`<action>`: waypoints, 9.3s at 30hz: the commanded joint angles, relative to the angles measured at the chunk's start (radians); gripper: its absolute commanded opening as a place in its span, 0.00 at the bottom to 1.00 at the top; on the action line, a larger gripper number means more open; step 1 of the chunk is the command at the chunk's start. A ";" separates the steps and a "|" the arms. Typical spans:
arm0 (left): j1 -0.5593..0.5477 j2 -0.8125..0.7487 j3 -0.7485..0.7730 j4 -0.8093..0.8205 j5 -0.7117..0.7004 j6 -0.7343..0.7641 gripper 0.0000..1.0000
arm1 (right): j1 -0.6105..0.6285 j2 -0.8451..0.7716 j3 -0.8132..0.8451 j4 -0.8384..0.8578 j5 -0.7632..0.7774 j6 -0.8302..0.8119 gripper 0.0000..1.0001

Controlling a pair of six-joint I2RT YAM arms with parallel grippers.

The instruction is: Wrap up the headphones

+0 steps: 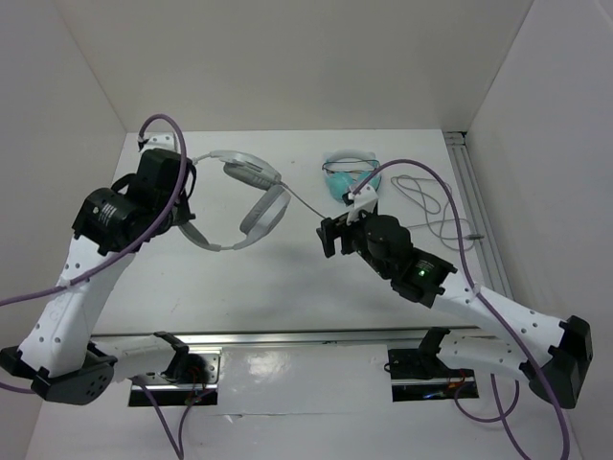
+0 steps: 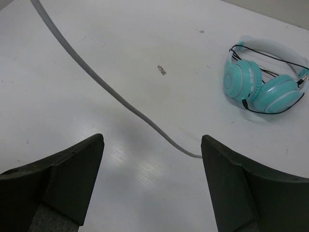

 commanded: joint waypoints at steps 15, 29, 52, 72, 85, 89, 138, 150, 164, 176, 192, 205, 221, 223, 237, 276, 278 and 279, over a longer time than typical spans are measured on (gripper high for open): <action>0.010 -0.124 0.020 0.043 -0.003 -0.058 0.00 | -0.146 0.101 -0.087 0.242 -0.172 0.018 0.64; 0.010 -0.151 0.096 0.000 -0.024 -0.078 0.00 | -0.224 0.098 -0.247 0.468 -0.439 0.030 0.21; -0.261 -0.009 -0.287 0.278 -0.258 0.084 0.00 | 0.108 -0.076 0.056 -0.023 0.111 -0.004 0.00; -0.304 0.061 -0.335 0.262 -0.358 0.020 0.00 | 0.251 -0.030 0.313 -0.247 0.263 -0.061 0.00; -0.408 0.005 -0.431 0.462 -0.122 0.236 0.00 | 0.262 0.072 0.463 -0.379 0.220 -0.194 0.00; -0.470 0.031 -0.441 0.471 -0.082 0.256 0.00 | 0.283 0.072 0.454 -0.368 0.210 -0.194 0.01; -0.605 -0.104 -0.479 0.523 0.404 0.403 0.00 | 0.311 0.056 0.370 -0.225 0.099 -0.341 0.19; -0.614 -0.078 -0.470 0.514 0.455 0.403 0.00 | 0.311 0.096 0.370 -0.247 0.171 -0.351 0.23; -0.614 -0.214 -0.470 0.523 0.467 0.422 0.00 | 0.150 0.127 0.350 -0.247 -0.009 -0.332 0.23; -0.614 -0.275 -0.450 0.572 0.343 0.397 0.00 | 0.029 0.162 0.305 -0.157 -0.454 -0.271 0.27; -0.614 -0.190 -0.192 0.399 -0.047 0.124 0.00 | -0.039 0.222 -0.077 0.392 -0.681 -0.068 0.51; -0.614 -0.268 -0.148 0.399 -0.204 -0.052 0.00 | -0.077 0.309 -0.164 0.560 -0.780 0.016 0.51; -0.398 -0.047 0.056 0.302 -0.320 -0.295 0.00 | -0.045 0.454 -0.327 0.884 -0.841 0.131 0.29; -0.288 -0.018 0.078 0.302 -0.248 -0.272 0.00 | -0.031 0.443 -0.350 0.884 -0.826 0.131 0.29; 0.032 0.048 0.000 0.374 -0.177 -0.212 0.00 | 0.257 0.189 -0.443 0.730 -0.559 0.110 0.06; -0.460 0.111 -0.367 0.180 -0.211 0.023 0.00 | 0.636 0.064 0.276 -0.051 0.866 -0.418 0.00; -0.531 0.085 -0.378 0.169 -0.188 0.023 0.00 | 0.589 0.018 0.262 -0.014 0.812 -0.418 0.02; -0.555 0.062 -0.378 0.160 -0.179 0.023 0.00 | 0.575 0.004 0.250 0.017 0.812 -0.432 0.03</action>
